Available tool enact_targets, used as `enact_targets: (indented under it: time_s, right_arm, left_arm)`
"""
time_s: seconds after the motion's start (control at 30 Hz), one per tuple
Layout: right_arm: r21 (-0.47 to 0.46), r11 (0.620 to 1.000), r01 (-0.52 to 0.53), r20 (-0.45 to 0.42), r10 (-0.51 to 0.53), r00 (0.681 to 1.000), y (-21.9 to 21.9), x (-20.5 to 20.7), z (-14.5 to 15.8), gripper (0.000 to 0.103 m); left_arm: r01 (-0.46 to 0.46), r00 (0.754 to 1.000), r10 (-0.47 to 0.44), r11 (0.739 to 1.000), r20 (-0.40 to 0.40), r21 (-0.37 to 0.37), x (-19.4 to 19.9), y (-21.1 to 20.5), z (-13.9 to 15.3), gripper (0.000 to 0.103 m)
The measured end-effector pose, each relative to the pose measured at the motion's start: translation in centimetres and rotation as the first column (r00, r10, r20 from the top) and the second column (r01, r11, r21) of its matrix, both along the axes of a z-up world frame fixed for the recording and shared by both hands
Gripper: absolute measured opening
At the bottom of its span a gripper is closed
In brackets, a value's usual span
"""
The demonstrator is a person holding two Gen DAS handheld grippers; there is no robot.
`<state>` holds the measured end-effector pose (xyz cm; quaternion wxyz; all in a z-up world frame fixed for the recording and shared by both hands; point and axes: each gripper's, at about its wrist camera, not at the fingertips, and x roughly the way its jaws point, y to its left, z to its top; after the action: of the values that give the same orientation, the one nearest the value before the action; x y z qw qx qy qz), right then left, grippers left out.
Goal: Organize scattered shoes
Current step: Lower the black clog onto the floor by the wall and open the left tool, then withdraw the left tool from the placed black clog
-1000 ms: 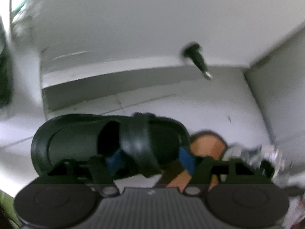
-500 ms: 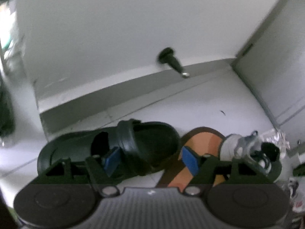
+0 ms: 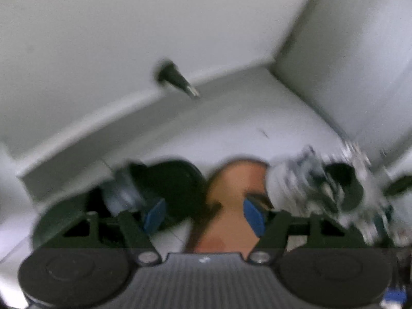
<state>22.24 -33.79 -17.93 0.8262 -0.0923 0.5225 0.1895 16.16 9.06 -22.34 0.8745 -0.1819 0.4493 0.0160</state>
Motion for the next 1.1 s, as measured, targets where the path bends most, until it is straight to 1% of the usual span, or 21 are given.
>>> enact_targets:
  time_s: [0.03, 0.1, 0.17, 0.23, 0.27, 0.33, 0.37, 0.5, 0.53, 0.6, 0.73, 0.8, 0.9, 0.97, 1.03, 1.1]
  right_arm:
    - [0.001, 1.0, 0.002, -0.001, -0.002, 1.0, -0.1, 0.0, 0.0, 0.103]
    - [0.0, 1.0, 0.005, -0.004, -0.005, 1.0, -0.4, 0.0, -0.2, 0.103]
    - [-0.001, 1.0, 0.005, -0.009, -0.005, 1.0, -0.4, -0.1, -0.4, 0.103]
    - [0.002, 1.0, 0.003, -0.015, -0.003, 1.0, -0.5, -0.1, -0.5, 0.103]
    - [0.004, 1.0, 0.001, -0.016, -0.001, 1.0, -0.4, -0.1, -0.6, 0.103]
    - [0.008, 1.0, -0.004, -0.016, 0.004, 1.0, -0.3, -0.2, -0.6, 0.103]
    - [0.009, 1.0, -0.005, -0.015, 0.005, 1.0, -0.3, -0.2, -0.6, 0.103]
    - [0.011, 1.0, -0.006, -0.014, 0.006, 1.0, -0.4, -0.3, -0.6, 0.103]
    - [0.011, 1.0, -0.004, -0.015, 0.004, 1.0, -0.5, -0.3, -0.6, 0.103]
    - [0.009, 1.0, -0.001, -0.018, 0.001, 1.0, -0.6, -0.3, -0.7, 0.103]
    - [0.006, 1.0, -0.002, -0.021, 0.002, 1.0, -0.7, -0.4, -0.8, 0.103]
    - [0.004, 1.0, -0.003, -0.023, 0.003, 1.0, -0.6, -0.5, -0.9, 0.103]
    - [0.001, 1.0, -0.01, -0.024, 0.01, 1.0, -0.4, -0.5, -1.0, 0.103]
    - [0.001, 1.0, -0.013, -0.024, 0.013, 1.0, -0.3, -0.6, -1.0, 0.103]
    - [0.001, 1.0, -0.015, -0.022, 0.015, 1.0, -0.2, -0.6, -0.9, 0.103]
    - [0.0, 1.0, -0.014, -0.02, 0.014, 1.0, -0.2, -0.5, -0.8, 0.103]
  left_arm:
    - [0.023, 0.999, -0.023, 1.0, -0.029, 0.014, 0.2, -0.6, -0.4, 0.069]
    - [0.059, 0.994, -0.059, 0.998, -0.092, -0.005, 0.8, -1.3, -1.7, 0.069]
    - [0.067, 0.99, -0.068, 0.998, -0.127, -0.007, 1.2, -1.4, -2.4, 0.069]
    - [0.069, 0.981, -0.069, 0.998, -0.182, -0.009, 1.8, -1.3, -3.6, 0.068]
    - [0.066, 0.976, -0.067, 0.998, -0.207, -0.014, 2.0, -1.2, -4.1, 0.068]
    - [0.012, 0.96, -0.025, 0.999, -0.279, -0.049, 2.3, -0.1, -5.5, 0.067]
    - [-0.015, 0.957, -0.003, 0.998, -0.291, -0.061, 1.9, 0.3, -5.8, 0.065]
    - [-0.097, 0.957, 0.07, 0.992, -0.281, -0.082, 1.6, 2.2, -5.9, 0.065]
    - [-0.116, 0.957, 0.088, 0.989, -0.276, -0.087, 1.5, 2.7, -5.9, 0.064]
    - [-0.156, 0.954, 0.118, 0.98, -0.276, -0.12, 1.4, 3.6, -6.0, 0.06]
    - [-0.167, 0.958, 0.133, 0.979, -0.255, -0.116, 1.5, 3.8, -5.4, 0.059]
    - [-0.19, 0.959, 0.154, 0.973, -0.237, -0.135, 1.4, 4.3, -5.1, 0.058]
    - [-0.222, 0.956, 0.187, 0.965, -0.224, -0.14, 1.6, 5.0, -4.9, 0.047]
    - [-0.233, 0.953, 0.2, 0.964, -0.227, -0.129, 1.7, 5.3, -5.0, 0.039]
    - [-0.245, 0.949, 0.214, 0.962, -0.233, -0.116, 1.7, 5.5, -5.1, 0.035]
    - [-0.252, 0.944, 0.221, 0.962, -0.246, -0.103, 1.7, 5.6, -5.3, 0.035]
